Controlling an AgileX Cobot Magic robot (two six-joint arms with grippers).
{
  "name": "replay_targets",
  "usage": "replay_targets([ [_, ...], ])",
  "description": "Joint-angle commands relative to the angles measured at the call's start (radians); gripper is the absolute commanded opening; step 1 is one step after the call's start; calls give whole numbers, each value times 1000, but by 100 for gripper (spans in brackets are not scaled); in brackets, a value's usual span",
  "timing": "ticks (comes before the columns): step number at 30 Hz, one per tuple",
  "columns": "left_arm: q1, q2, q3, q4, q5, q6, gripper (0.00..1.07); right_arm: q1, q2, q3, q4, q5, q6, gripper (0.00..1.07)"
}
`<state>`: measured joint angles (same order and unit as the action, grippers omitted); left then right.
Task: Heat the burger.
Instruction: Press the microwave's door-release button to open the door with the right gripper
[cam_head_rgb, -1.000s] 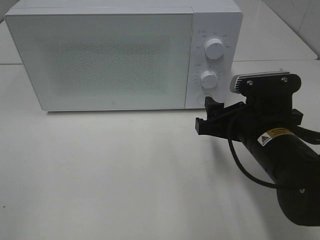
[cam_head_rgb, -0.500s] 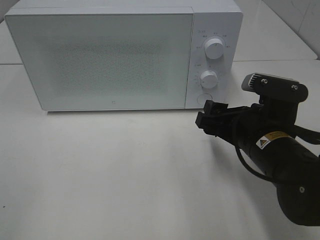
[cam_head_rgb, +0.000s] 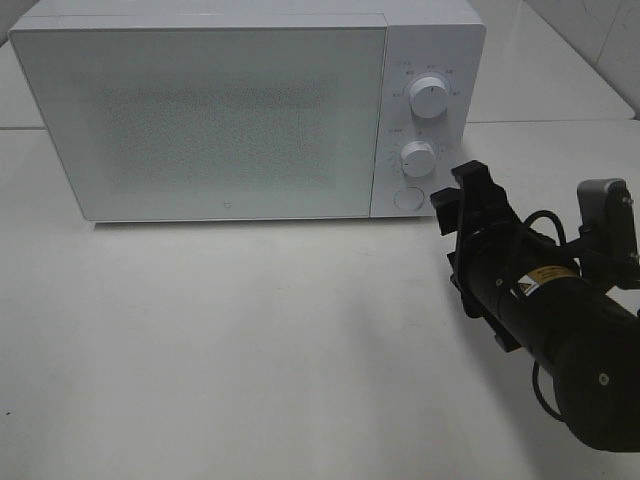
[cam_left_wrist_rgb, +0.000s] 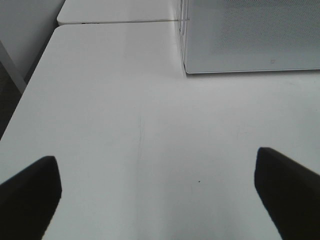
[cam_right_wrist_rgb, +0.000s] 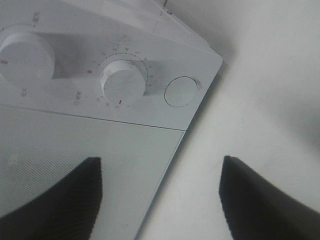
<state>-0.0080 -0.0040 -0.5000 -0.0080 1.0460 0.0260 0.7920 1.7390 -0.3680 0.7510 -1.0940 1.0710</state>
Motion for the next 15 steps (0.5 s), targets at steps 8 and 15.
replay_targets([
  [8,0,-21,2,-2,-9,-1,101,3,-3,-6,-6,11,427,16],
  [15,0,-21,2,-2,-9,-1,101,3,-3,-6,-5,11,430,0],
])
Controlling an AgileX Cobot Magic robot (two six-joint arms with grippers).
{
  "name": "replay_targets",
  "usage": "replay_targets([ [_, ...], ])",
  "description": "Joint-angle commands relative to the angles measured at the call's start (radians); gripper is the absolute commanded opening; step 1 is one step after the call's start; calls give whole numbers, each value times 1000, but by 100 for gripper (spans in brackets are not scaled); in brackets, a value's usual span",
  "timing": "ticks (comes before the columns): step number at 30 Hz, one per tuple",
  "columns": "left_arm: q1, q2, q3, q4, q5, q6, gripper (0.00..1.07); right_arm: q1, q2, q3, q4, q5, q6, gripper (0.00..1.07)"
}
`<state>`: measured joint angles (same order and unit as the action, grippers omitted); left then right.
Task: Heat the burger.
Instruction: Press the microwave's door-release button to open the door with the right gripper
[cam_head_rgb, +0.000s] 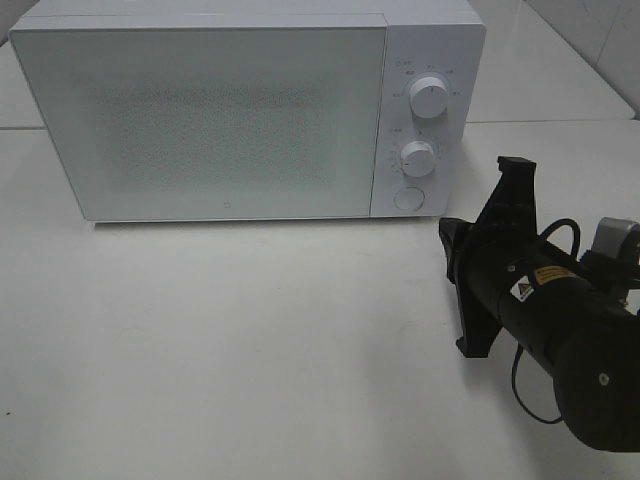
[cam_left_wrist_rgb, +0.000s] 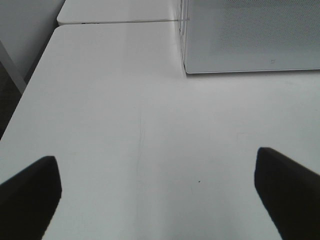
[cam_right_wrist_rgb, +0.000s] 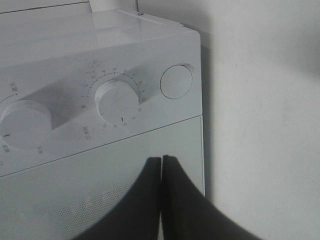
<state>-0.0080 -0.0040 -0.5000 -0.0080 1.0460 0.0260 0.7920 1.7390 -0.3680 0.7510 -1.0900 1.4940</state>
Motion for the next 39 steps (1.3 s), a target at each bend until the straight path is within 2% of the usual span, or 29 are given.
replay_targets([
  [1,0,-21,2,-2,-9,-1,101,3,-3,-6,-5,7,7,0],
  [14,0,-21,2,-2,-9,-1,101,-13,-3,-21,45,89,-49,0],
  [25,0,-21,2,-2,-9,-1,101,-130,21,-184,-7,271,-257,0],
  [32,0,-21,2,-2,-9,-1,101,-152,122,-274,-66,284,-192,0],
  [39,0,-21,2,-2,-9,-1,101,-167,186,-332,-68,250,-186,0],
])
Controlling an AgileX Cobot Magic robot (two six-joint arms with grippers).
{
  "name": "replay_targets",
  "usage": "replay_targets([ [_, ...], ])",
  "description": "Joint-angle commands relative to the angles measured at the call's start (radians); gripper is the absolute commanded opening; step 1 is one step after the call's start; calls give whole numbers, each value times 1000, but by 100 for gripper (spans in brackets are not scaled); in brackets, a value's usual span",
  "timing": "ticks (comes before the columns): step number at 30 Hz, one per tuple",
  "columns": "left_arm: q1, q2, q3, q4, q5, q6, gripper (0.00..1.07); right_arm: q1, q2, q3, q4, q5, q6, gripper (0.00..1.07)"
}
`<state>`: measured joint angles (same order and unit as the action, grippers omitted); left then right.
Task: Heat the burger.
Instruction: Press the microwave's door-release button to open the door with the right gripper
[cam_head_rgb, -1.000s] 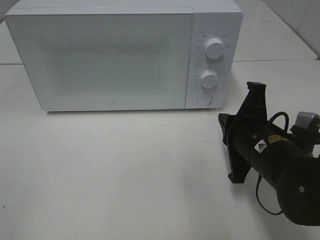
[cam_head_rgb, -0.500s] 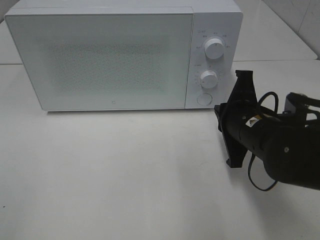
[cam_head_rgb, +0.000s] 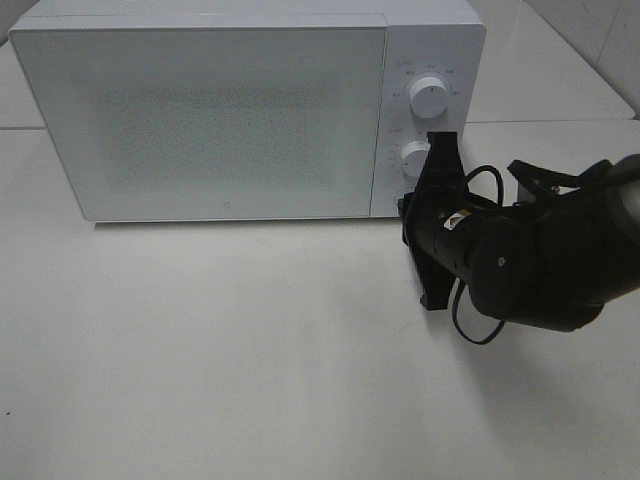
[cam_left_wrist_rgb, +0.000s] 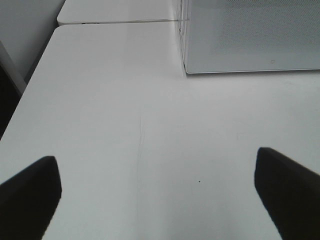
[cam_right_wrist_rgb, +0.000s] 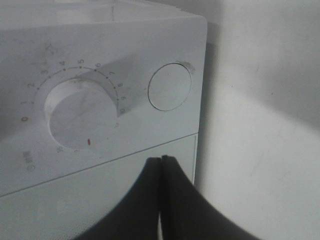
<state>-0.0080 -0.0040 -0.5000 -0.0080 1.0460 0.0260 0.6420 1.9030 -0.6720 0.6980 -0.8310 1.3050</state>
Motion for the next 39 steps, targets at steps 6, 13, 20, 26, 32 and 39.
replay_targets([
  [6,0,-21,2,-2,-9,-1,101,-48,62,-66,-15,10,16,0],
  [13,0,-21,2,-2,-9,-1,101,-62,121,-118,-13,24,42,0],
  [20,0,-21,2,-2,-9,-1,101,-83,158,-151,-14,35,34,0],
  [26,0,-21,2,-2,-9,-1,101,-83,179,-173,-5,30,26,0],
  [32,0,-21,2,-2,-9,-1,101,-83,194,-184,27,23,6,0],
  [39,0,-21,2,-2,-9,-1,101,-94,217,-221,20,25,-4,0],
])
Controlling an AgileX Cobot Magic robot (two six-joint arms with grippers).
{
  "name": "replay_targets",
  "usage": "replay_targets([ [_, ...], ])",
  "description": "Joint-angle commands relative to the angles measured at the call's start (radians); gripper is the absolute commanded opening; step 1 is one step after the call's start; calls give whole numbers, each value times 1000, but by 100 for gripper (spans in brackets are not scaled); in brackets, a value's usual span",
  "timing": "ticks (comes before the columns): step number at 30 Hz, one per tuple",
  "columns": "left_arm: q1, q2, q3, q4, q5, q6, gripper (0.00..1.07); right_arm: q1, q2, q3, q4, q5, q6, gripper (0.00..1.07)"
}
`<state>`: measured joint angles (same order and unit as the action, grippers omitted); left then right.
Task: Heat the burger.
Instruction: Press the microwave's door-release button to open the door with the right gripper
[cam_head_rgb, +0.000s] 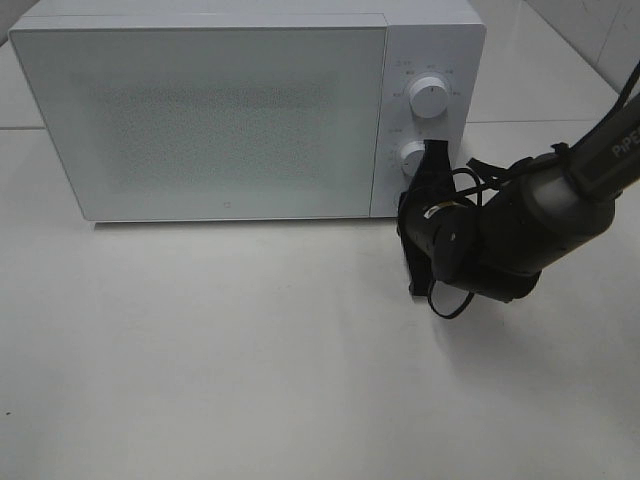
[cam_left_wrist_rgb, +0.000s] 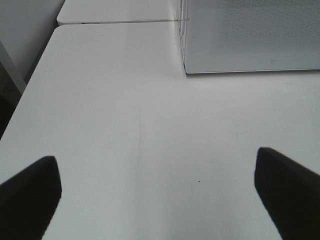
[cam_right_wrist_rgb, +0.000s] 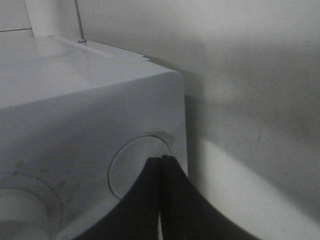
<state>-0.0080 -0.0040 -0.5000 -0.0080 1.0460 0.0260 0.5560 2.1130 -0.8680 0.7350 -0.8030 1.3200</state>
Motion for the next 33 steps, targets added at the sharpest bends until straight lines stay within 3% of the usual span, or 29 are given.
replay_targets([
  [1,0,-21,2,-2,-9,-1,101,-8,8,-33,-17,-5,-19,0],
  [33,0,-21,2,-2,-9,-1,101,-31,22,-57,5,-186,-41,0],
])
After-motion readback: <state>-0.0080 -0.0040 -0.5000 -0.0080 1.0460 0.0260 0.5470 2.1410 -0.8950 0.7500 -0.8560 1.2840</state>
